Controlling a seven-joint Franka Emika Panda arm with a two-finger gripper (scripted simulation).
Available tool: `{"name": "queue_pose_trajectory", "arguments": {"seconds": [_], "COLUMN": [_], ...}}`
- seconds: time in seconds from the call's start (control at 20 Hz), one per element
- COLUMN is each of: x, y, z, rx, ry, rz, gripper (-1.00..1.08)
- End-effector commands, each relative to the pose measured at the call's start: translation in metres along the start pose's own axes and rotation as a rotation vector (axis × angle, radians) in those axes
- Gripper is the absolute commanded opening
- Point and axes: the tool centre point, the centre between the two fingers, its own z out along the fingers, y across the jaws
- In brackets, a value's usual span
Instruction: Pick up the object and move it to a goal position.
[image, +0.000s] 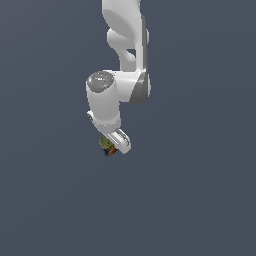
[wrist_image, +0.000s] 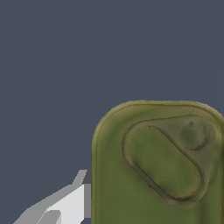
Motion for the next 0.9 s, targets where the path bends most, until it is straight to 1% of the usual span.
{"name": "queue_pose_trajectory", "arguments": {"seconds": [0.0, 0.4, 0.85], "x": [0.02, 0.077, 0.125], "y": [0.004, 0.015, 0.023], "z": [-0.021, -0.074, -0.117], "rx": [0.003, 0.002, 0.002], "ry": [0.003, 0.003, 0.003], "rz": [0.0, -0.001, -0.001], "gripper": [-1.0, -1.0, -1.0]}}
